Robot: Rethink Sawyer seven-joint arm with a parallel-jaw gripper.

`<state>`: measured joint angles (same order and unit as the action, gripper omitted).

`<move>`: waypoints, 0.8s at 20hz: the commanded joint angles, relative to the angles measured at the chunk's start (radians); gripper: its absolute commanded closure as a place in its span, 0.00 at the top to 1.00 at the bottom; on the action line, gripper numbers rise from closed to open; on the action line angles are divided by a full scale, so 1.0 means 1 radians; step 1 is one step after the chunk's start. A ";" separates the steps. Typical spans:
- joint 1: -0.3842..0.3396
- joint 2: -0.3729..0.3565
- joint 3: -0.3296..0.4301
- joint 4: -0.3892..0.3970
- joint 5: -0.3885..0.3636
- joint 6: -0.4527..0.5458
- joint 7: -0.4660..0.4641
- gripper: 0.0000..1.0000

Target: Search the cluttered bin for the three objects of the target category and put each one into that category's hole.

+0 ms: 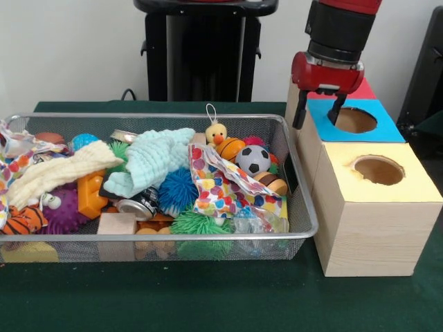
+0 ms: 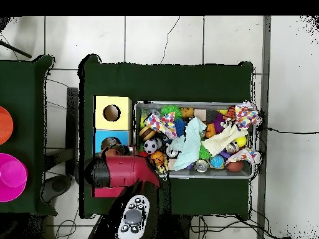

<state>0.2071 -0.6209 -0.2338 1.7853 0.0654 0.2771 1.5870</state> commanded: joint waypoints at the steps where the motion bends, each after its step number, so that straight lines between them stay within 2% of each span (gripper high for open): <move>1: 0.035 -0.036 -0.041 -0.051 0.039 0.103 0.228 1.00; 5: 0.031 -0.055 -0.046 -0.046 0.044 0.118 0.214 1.00; 9: 0.062 -0.052 -0.076 -0.059 0.054 0.138 0.235 1.00; 11: 0.061 -0.060 -0.073 -0.050 0.058 0.128 0.233 1.00; 16: 0.033 -0.088 -0.060 -0.063 0.067 0.175 0.203 1.00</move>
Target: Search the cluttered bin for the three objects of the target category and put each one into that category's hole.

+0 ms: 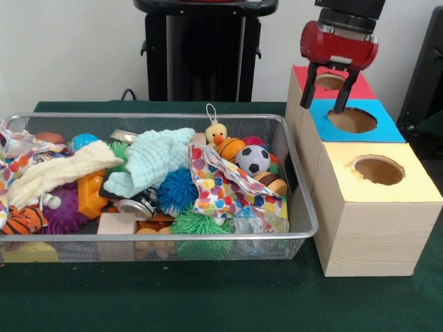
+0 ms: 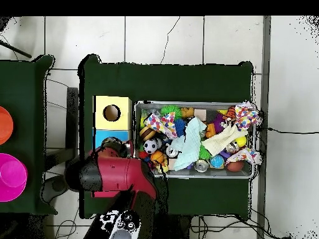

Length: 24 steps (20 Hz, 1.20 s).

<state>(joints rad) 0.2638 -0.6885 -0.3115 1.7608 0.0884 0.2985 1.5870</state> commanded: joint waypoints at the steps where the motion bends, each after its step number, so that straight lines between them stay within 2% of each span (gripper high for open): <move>1: -0.032 -0.036 0.022 -0.030 0.044 0.158 0.195 1.00; 6: -0.094 -0.113 0.046 -0.052 0.040 0.262 0.131 1.00; 10: -0.135 -0.114 0.059 -0.095 0.024 0.303 0.101 1.00; 14: -0.235 -0.116 0.114 -0.118 -0.002 0.317 0.007 1.00; 16: -0.260 -0.110 0.121 -0.137 -0.031 0.325 -0.024 1.00; 20: -0.329 -0.062 0.151 -0.232 -0.069 0.390 -0.082 1.00; 24: -0.355 -0.017 0.166 -0.256 -0.114 0.350 -0.089 1.00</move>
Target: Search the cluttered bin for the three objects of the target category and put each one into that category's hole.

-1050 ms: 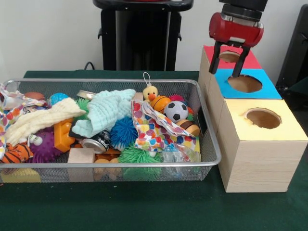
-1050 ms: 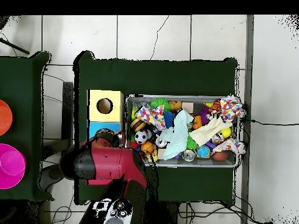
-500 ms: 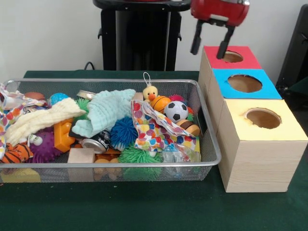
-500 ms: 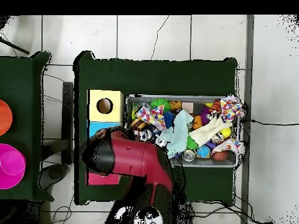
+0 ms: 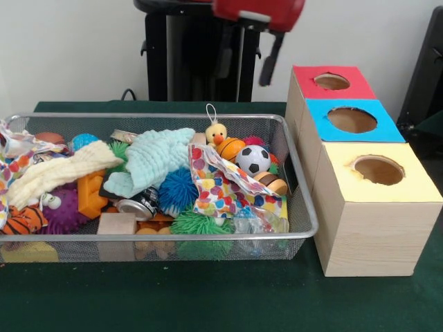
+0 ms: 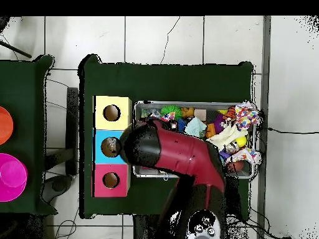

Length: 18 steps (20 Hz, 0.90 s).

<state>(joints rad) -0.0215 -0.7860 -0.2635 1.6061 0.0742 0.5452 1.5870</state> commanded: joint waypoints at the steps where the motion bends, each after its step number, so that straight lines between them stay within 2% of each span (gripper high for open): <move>1: -0.077 0.083 0.123 -0.100 -0.111 0.095 -0.093 1.00; 9: -0.138 0.100 0.187 -0.098 -0.158 0.098 -0.109 1.00; 15: -0.187 0.090 0.249 -0.045 -0.182 0.096 -0.119 1.00; 18: -0.240 0.074 0.297 0.018 -0.191 0.026 -0.120 1.00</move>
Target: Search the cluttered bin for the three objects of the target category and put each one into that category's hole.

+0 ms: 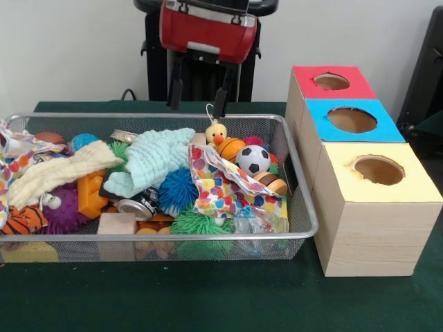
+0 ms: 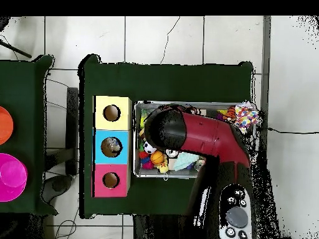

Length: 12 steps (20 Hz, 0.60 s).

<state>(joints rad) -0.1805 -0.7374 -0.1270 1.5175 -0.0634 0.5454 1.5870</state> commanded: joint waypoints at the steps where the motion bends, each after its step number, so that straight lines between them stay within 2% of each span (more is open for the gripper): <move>1: -0.083 0.028 0.160 0.108 -0.069 0.015 -0.115 1.00; 5: -0.108 0.044 0.184 0.101 -0.094 0.014 -0.101 1.00; 12: -0.112 0.058 0.181 0.041 -0.138 0.081 -0.076 1.00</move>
<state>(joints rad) -0.2666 -0.7318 -0.0456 1.5242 -0.1402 0.5452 1.5870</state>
